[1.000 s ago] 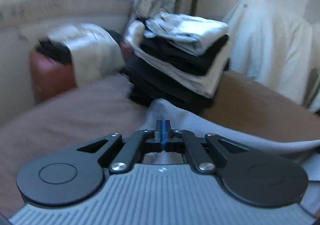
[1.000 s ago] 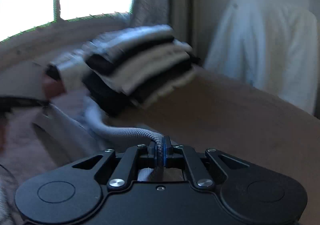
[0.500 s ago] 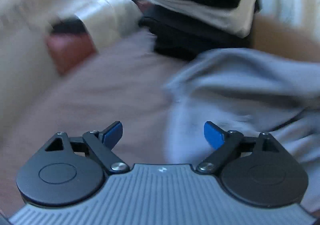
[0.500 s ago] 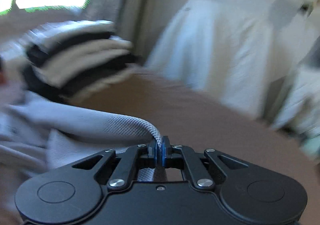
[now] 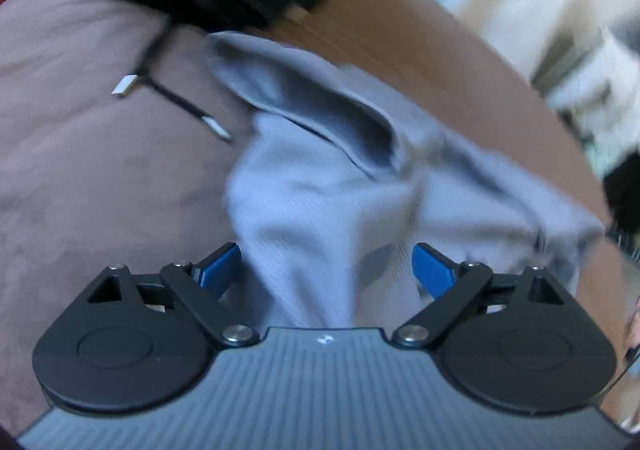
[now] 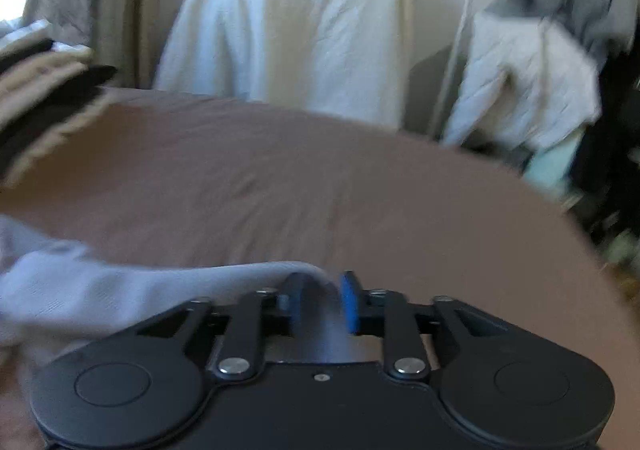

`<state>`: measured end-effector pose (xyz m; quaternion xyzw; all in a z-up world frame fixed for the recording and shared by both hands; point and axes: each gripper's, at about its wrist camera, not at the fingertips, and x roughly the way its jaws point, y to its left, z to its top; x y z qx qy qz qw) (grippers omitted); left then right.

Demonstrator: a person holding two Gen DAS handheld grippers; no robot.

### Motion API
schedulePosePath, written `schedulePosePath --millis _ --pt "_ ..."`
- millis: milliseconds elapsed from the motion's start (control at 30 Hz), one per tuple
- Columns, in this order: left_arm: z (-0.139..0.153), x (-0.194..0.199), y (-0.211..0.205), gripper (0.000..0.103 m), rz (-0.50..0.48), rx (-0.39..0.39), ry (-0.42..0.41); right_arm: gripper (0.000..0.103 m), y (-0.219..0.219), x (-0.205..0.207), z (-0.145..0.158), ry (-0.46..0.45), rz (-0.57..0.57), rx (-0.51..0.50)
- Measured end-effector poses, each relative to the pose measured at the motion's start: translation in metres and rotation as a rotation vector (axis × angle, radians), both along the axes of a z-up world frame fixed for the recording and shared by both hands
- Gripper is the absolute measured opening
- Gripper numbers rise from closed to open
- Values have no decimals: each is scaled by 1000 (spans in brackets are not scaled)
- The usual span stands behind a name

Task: Fold clothes
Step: 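Lift the hoodie with both tools and shake it out above the bed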

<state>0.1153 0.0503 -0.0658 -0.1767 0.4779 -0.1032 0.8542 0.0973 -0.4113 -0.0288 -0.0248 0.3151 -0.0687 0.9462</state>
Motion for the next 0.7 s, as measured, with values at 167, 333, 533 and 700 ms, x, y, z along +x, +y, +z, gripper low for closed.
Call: schedulePosePath --millis 167,333,533,700 --pt "-7 -6 -44 103 -132 188 -35 81 11 -34 -20 -2 237 153" --pt "-19 -10 -68 103 -133 352 -49 93 45 -30 -60 10 419 66" --pt "-15 -11 -55 71 -15 327 -81 93 65 21 -89 23 247 46" --pt "3 -21 -61 13 -28 326 -127 13 30 35 -74 -21 22 242"
